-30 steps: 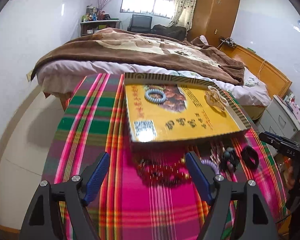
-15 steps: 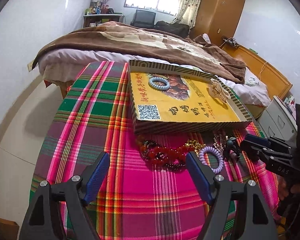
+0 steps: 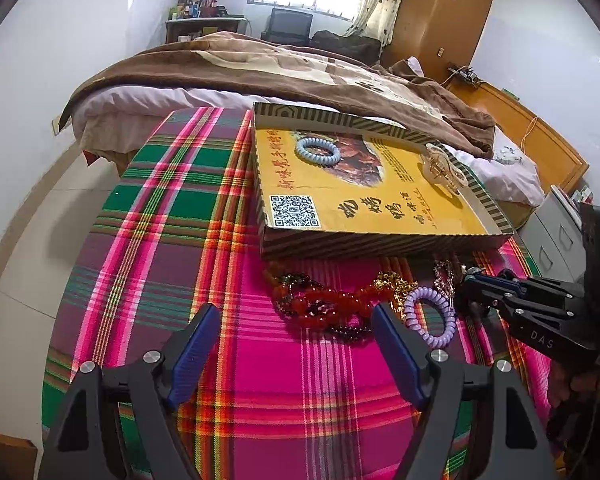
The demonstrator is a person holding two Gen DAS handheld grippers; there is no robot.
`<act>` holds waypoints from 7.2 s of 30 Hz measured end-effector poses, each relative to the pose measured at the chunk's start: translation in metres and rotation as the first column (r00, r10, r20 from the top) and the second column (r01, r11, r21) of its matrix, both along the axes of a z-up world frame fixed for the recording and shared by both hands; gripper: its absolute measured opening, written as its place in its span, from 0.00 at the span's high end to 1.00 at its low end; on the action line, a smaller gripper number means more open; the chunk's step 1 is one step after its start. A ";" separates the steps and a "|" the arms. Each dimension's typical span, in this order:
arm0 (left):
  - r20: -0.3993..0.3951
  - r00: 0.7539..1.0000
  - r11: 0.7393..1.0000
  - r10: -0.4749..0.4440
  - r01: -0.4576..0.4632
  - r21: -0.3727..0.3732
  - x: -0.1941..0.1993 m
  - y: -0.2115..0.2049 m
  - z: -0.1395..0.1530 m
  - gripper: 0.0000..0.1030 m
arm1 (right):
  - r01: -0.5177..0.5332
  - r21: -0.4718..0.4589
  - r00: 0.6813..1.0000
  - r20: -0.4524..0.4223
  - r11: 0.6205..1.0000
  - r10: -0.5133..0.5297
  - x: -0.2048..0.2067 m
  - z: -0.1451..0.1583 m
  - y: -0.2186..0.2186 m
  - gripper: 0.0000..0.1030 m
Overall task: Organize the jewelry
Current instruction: 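Withdraw both grippers from the box back over the jewelry, then grasp the black cord necklace with the right gripper while the left gripper grasps red beads, then lift both items into the yellow box and open both grippers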
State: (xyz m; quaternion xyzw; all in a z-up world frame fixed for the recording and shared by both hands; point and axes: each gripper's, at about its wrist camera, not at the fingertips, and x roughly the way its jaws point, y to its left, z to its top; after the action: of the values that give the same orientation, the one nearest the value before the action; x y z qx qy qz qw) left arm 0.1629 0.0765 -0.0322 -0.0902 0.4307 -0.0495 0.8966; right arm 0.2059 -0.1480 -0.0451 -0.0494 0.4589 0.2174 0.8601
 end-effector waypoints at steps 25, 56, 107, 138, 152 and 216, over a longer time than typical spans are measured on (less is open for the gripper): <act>-0.006 1.000 0.999 0.015 -0.014 0.038 0.020 -0.025 -0.004 0.25 | 0.141 0.253 0.971 0.151 0.957 -0.183 -0.033 0.060 -0.075 0.87; 0.037 0.996 0.965 -0.086 0.075 0.251 0.013 -0.041 0.004 0.64 | 0.122 0.297 0.979 0.120 0.947 -0.164 -0.037 0.044 -0.085 0.87; -0.069 0.989 0.973 -0.133 0.143 0.179 0.049 -0.073 -0.008 0.53 | 0.164 0.329 0.978 0.071 0.930 -0.197 -0.031 0.028 -0.101 0.87; 0.137 0.982 0.988 -0.127 0.113 0.108 0.024 -0.062 0.085 0.91 | 0.115 0.324 0.961 0.205 0.939 -0.188 -0.039 0.090 -0.090 0.87; 0.183 0.975 0.986 -0.128 0.106 0.129 0.060 -0.051 0.106 0.91 | 0.086 0.267 0.964 0.222 0.960 -0.148 0.025 0.109 -0.064 0.87; 0.050 0.999 0.996 0.004 -0.008 0.085 0.134 -0.012 0.027 0.51 | 0.061 0.097 0.997 -0.055 0.993 -0.056 0.188 0.042 0.039 0.66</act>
State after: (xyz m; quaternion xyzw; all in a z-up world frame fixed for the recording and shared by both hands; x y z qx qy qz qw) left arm 0.2973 0.0647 -0.0054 -0.0518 0.4097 -0.0306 0.9102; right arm 0.3942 -0.1095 -0.0035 0.0123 0.4711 0.2155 0.8553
